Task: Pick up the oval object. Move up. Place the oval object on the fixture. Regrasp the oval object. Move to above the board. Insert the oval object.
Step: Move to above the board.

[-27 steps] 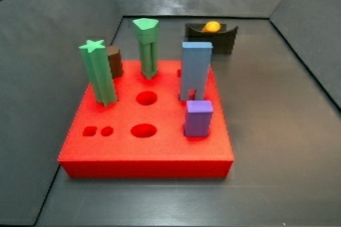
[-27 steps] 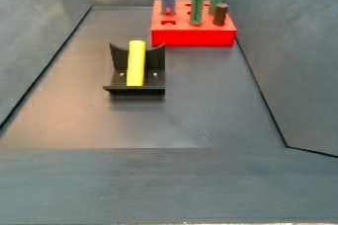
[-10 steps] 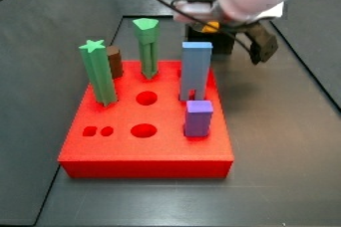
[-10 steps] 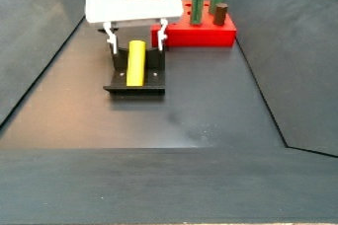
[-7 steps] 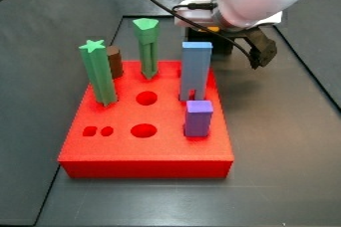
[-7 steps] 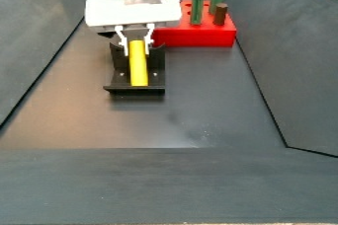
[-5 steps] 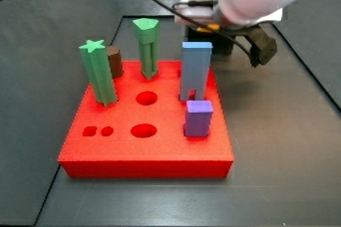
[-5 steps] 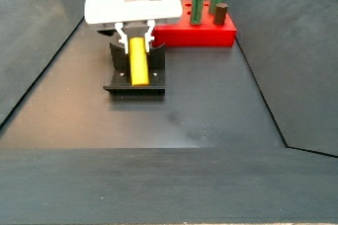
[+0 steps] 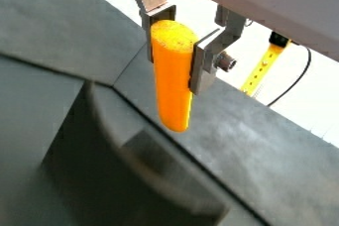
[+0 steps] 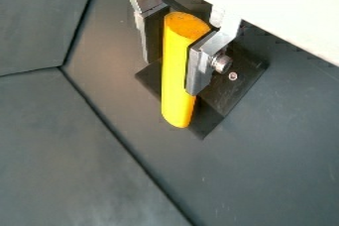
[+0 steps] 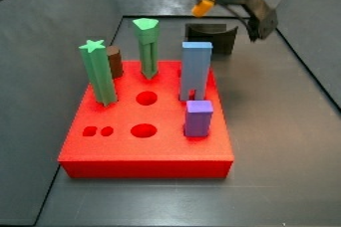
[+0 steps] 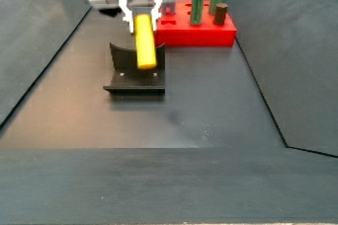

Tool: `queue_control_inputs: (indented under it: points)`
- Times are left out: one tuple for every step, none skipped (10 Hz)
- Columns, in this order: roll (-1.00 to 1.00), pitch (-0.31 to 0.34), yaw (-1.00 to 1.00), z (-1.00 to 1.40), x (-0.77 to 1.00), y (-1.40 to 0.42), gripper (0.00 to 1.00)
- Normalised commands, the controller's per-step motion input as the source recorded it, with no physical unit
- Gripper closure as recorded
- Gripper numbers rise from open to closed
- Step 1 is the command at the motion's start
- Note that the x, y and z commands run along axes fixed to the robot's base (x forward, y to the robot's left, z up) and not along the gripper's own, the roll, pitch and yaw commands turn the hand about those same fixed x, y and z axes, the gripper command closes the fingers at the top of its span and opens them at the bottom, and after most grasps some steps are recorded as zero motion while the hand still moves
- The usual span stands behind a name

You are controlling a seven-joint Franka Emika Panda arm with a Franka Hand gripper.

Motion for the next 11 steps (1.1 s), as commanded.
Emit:
queue_control_inputs:
  points:
    - [-0.06, 0.050, 0.05, 1.00, -0.18, 0.04, 1.00]
    - [-0.05, 0.040, 0.05, 1.00, -0.17, 0.03, 1.00]
    - [-0.05, 0.036, 0.05, 1.00, -0.17, 0.03, 1.00]
    - [-0.05, 0.025, 0.04, 1.00, -0.16, 0.03, 1.00]
    - [-0.05, 0.022, 0.04, 1.00, -0.15, 0.03, 1.00]
    - [-0.05, 0.017, 0.03, 1.00, -0.15, 0.02, 1.00]
    - [-0.04, 0.019, 0.02, 1.00, -0.14, 0.02, 1.00]
    - [-0.05, 0.022, 0.01, 1.00, -0.14, 0.02, 1.00]
    - [-0.05, 0.028, 0.01, 1.00, -0.13, 0.02, 1.00]
    - [-0.06, 0.031, 0.01, 1.00, -0.13, 0.01, 1.00]
    - [-0.05, 0.036, 0.00, 1.00, -0.12, 0.01, 1.00]
